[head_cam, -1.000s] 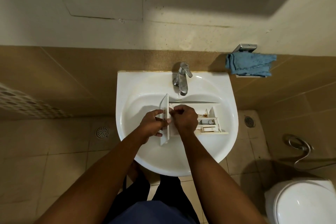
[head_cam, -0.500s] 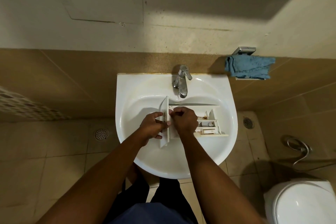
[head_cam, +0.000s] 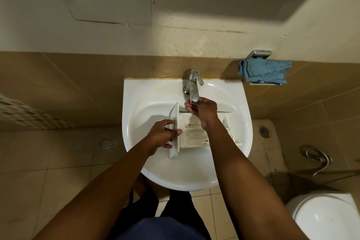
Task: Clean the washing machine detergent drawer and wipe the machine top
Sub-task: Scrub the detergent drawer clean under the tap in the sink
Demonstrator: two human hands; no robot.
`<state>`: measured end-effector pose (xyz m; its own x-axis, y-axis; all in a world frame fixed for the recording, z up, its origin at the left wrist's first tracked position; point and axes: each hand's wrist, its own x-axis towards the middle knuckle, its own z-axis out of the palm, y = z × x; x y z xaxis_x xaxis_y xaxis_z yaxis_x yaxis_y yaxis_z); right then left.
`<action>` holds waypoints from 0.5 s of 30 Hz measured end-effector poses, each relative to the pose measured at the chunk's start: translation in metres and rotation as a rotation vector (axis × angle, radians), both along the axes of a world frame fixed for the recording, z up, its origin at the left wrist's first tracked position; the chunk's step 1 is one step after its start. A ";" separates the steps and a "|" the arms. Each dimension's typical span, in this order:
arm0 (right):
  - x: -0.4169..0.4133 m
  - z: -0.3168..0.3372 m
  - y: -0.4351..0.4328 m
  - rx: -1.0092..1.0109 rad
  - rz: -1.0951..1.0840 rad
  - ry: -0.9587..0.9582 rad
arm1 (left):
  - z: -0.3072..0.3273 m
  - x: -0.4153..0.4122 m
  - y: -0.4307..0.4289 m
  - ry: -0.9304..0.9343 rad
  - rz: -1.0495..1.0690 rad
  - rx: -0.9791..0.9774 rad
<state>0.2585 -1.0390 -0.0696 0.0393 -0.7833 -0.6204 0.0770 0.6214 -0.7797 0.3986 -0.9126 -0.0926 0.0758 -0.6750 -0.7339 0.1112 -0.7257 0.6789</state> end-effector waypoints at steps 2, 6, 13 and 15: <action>0.003 0.001 -0.007 0.156 -0.020 -0.288 | 0.000 0.000 0.000 0.003 -0.001 0.004; 0.004 0.002 -0.022 0.304 -0.060 -0.559 | -0.002 0.000 0.000 0.009 0.010 0.015; 0.000 0.000 0.008 0.109 0.193 -0.083 | -0.002 0.001 0.001 0.017 0.023 0.013; -0.003 -0.003 0.020 0.068 0.240 -0.049 | -0.002 0.001 0.001 0.015 0.034 0.012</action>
